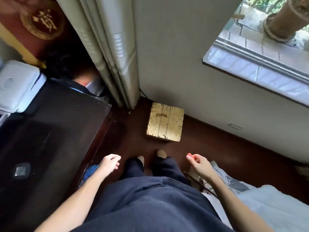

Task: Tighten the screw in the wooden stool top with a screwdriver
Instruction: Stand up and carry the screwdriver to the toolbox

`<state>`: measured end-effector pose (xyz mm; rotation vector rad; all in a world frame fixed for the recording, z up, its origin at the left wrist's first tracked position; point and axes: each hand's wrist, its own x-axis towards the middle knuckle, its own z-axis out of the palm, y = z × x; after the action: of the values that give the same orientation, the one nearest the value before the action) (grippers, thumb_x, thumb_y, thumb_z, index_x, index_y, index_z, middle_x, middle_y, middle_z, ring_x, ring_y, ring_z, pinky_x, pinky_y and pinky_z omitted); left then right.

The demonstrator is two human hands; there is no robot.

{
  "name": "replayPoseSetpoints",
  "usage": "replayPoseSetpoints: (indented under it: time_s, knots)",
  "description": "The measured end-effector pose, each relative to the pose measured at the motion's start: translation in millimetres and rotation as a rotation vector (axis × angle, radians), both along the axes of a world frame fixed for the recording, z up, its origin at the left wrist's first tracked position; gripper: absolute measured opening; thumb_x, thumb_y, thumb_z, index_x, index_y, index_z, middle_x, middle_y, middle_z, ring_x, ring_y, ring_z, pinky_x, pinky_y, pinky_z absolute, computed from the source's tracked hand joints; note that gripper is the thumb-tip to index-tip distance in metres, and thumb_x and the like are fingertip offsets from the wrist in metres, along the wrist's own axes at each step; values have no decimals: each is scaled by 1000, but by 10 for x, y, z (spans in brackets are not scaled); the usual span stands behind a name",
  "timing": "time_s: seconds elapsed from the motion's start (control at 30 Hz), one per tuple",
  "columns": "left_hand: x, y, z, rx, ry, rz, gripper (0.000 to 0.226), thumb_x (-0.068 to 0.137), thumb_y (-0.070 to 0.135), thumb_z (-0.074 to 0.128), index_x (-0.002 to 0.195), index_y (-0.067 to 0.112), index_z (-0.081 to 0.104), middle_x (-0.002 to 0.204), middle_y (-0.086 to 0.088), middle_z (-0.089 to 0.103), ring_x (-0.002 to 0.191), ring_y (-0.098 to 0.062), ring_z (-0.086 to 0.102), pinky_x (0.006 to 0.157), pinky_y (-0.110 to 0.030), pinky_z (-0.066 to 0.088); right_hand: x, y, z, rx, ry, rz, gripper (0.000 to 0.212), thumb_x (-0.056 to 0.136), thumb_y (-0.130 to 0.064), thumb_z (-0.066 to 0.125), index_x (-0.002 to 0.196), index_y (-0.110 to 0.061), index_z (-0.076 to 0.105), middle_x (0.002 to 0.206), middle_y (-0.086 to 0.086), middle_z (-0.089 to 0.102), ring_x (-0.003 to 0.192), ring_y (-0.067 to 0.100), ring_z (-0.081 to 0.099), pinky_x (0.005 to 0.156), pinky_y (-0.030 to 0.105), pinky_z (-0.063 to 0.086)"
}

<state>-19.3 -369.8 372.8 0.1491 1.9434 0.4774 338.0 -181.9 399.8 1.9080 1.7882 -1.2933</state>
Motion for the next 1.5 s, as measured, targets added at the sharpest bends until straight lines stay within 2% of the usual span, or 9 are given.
replayPoseSetpoints:
  time_s: [0.17, 0.33, 0.47, 0.6, 0.8, 1.03, 1.23, 1.37, 1.5]
  knots:
    - [234, 119, 155, 83, 39, 218, 10, 102, 21, 59, 104, 17, 68, 92, -12, 70, 73, -19, 62, 59, -24, 43, -60, 548, 2, -74, -56, 173, 48, 110, -54, 53, 100, -11, 72, 93, 7, 76, 94, 32, 73, 84, 38, 55]
    - [744, -53, 202, 78, 74, 475, 10, 103, 17, 57, 105, 12, 66, 81, -7, 67, 66, -15, 60, 46, -11, 43, -317, 1007, 163, -105, -56, 410, 51, 112, -53, 46, 92, -9, 63, 82, 4, 72, 72, 24, 65, 75, 40, 58]
    - [1370, -441, 206, 1, 54, 631, 11, 101, 25, 60, 99, 22, 69, 88, -7, 73, 71, -20, 66, 66, -26, 48, -641, 1123, 369, -124, -17, 641, 48, 114, -52, 44, 105, -12, 68, 96, 7, 74, 87, 29, 72, 81, 41, 58]
    - [2076, -896, 162, -59, 13, 842, 10, 100, 25, 61, 99, 21, 70, 85, -7, 74, 71, -22, 67, 68, -29, 47, -968, 983, 502, -172, 6, 868, 50, 112, -49, 49, 116, -3, 67, 113, 17, 73, 104, 39, 71, 91, 44, 57]
    - [3109, -1612, 105, -30, -56, 1216, 13, 104, 12, 56, 102, 4, 66, 78, -13, 62, 65, -25, 55, 56, -28, 41, -1355, 507, 337, -191, -41, 1023, 41, 112, -41, 57, 124, -4, 68, 96, 6, 70, 83, 20, 65, 74, 25, 54]
    - [3797, -1974, 129, -11, -93, 1636, 24, 104, 13, 53, 82, 10, 61, 74, -13, 56, 62, -22, 50, 52, -25, 42, -1991, -248, 168, -88, -113, 1444, 26, 108, -31, 67, 122, -10, 71, 105, 9, 70, 94, 22, 64, 75, 30, 43]
    - [3926, -1959, 250, 2, -94, 1844, 18, 101, 14, 54, 84, 10, 58, 75, -11, 53, 58, -18, 48, 49, -24, 35, -2477, -690, 87, -46, -209, 1722, 31, 109, -40, 63, 121, -12, 66, 115, 15, 73, 110, 36, 71, 97, 45, 55]
    - [3756, -1867, 353, 23, -52, 1905, 22, 101, 15, 54, 85, 7, 67, 77, -10, 60, 65, -21, 54, 56, -25, 40, -2740, -625, 32, -55, -247, 1652, 43, 111, -36, 61, 132, 0, 62, 99, 12, 66, 86, 26, 67, 79, 42, 51]
    - [3813, -1820, 472, -22, 7, 2106, 24, 102, 18, 53, 94, 5, 71, 84, -9, 66, 72, -22, 62, 57, -25, 44, -3292, -1226, -156, -81, -351, 1882, 33, 109, -28, 64, 122, 2, 67, 79, 7, 63, 67, 21, 57, 71, 39, 42]
